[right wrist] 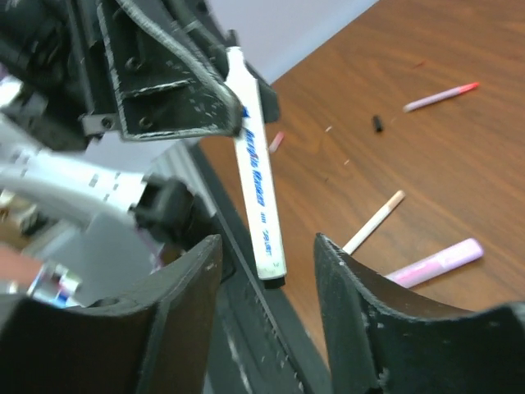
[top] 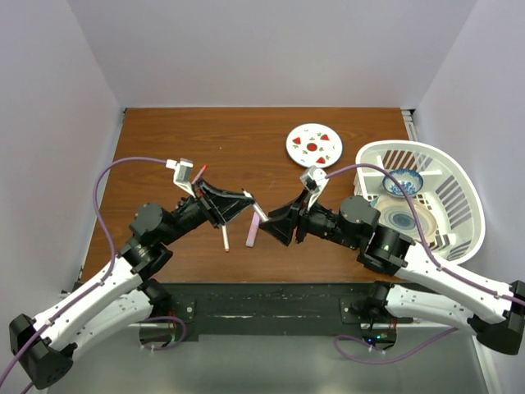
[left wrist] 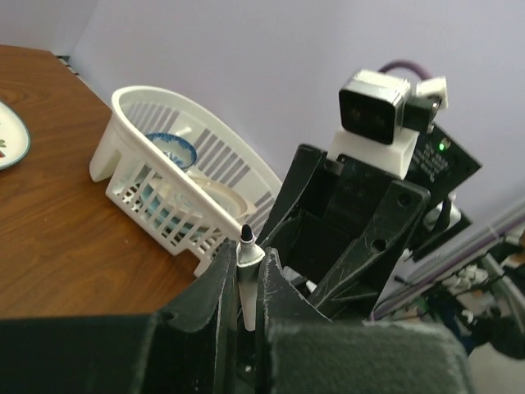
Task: Insert the pens into the pen caps
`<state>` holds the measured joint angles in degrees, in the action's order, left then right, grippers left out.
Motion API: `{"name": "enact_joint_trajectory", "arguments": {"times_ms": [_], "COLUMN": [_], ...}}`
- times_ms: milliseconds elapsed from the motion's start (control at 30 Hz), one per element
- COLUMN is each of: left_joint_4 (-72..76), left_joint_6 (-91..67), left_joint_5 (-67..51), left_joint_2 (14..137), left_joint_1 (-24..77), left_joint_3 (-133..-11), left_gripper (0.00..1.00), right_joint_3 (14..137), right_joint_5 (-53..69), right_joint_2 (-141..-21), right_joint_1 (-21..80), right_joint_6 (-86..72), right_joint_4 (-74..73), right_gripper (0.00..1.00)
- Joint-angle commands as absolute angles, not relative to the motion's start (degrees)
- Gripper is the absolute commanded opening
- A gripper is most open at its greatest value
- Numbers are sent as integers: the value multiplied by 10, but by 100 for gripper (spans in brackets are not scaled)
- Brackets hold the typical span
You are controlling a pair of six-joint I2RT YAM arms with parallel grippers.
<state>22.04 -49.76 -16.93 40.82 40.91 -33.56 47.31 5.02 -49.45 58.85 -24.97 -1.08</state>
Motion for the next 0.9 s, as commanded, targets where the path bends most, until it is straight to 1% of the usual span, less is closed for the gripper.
{"name": "enact_joint_trajectory", "arguments": {"times_ms": [0, 100, 167, 233, 267, 300, 333, 367, 433, 467, 500, 533, 567, 600, 633, 700, 800, 833, 867], "left_joint_4": [151, 131, 127, 123, 121, 118, 105, 95, 64, 54, 45, 34, 33, 33, 34, 35, 20, 5, -19], "left_joint_6": [-415, -404, -402, -400, -397, -396, -392, -381, -367, -358, -354, -351, -349, -348, -349, -348, -342, -339, -338], "left_joint_5": [-270, -285, -295, -311, -315, -320, -327, -332, -346, -349, -349, -346, -345, -345, -344, -346, -338, -323, -302], "left_joint_2": [424, 432, 438, 444, 447, 450, 452, 459, 467, 472, 474, 474, 475, 473, 473, 475, 480, 481, 486], "left_joint_1": [409, 409, 409, 409, 409, 409, 408, 408, 409, 408, 408, 408, 408, 408, 409, 409, 409, 407, 408], "left_joint_3": [-399, -419, -430, -433, -438, -439, -443, -453, -463, -472, -475, -478, -480, -480, -481, -483, -493, -497, -514], "left_gripper": [0, 0, 0, 0, 0, 0, 0, 0, 0, 0, 0, 0, 0, 0, 0, 0, 0, 5, 18], "right_joint_3": [509, 509, 506, 505, 502, 495, 490, 485, 473, 470, 467, 466, 466, 467, 467, 461, 446, 443, 439], "right_joint_5": [129, 141, 146, 145, 145, 143, 141, 138, 122, 120, 121, 122, 127, 131, 137, 141, 151, 153, 150], "right_joint_2": [-510, -527, -536, -545, -546, -544, -541, -536, -528, -520, -518, -516, -515, -518, -519, -520, -514, -512, -509], "right_joint_1": [590, 591, 591, 590, 590, 591, 591, 590, 591, 590, 590, 590, 591, 589, 591, 591, 590, 591, 590], "right_joint_6": [-217, -220, -224, -229, -231, -235, -236, -237, -244, -245, -244, -244, -243, -243, -243, -243, -249, -250, -252], "right_joint_4": [-67, -53, -35, -22, -18, -13, -5, -3, -3, -3, -3, -3, -3, -2, -3, -3, 30, 37, 39], "right_gripper": [49, 47, 44, 38, 29, 26, 26, 30, 42, 46, 48, 47, 41, 20, 12, 1, 0, 0, 0]}}
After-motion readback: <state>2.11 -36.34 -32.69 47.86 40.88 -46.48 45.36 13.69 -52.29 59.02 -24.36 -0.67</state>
